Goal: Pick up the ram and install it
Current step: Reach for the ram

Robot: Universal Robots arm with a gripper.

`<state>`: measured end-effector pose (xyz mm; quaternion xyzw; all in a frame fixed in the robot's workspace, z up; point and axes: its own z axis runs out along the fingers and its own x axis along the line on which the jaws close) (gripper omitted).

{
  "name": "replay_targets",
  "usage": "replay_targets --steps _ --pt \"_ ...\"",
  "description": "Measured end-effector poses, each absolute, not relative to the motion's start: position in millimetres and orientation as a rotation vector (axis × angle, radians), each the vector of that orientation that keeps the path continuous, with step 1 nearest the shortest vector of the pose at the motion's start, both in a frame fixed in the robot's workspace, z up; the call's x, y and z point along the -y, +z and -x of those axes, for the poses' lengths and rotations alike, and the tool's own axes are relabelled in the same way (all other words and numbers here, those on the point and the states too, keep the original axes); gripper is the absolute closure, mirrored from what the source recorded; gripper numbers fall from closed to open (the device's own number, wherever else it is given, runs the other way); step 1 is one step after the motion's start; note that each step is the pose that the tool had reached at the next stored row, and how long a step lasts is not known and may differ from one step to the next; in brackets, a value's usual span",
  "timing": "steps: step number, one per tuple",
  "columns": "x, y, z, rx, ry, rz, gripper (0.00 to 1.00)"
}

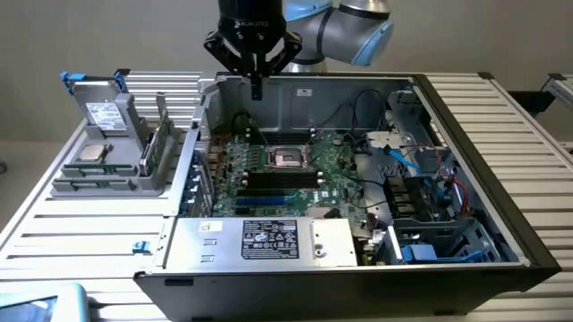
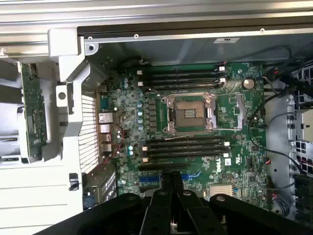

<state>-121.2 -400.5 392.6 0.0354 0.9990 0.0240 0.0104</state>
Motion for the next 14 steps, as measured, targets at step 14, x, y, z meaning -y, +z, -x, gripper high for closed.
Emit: replay_targets --steps 14 --pt "400.9 392.7 122.9 -3.119 0.075 -0.11 0.89"
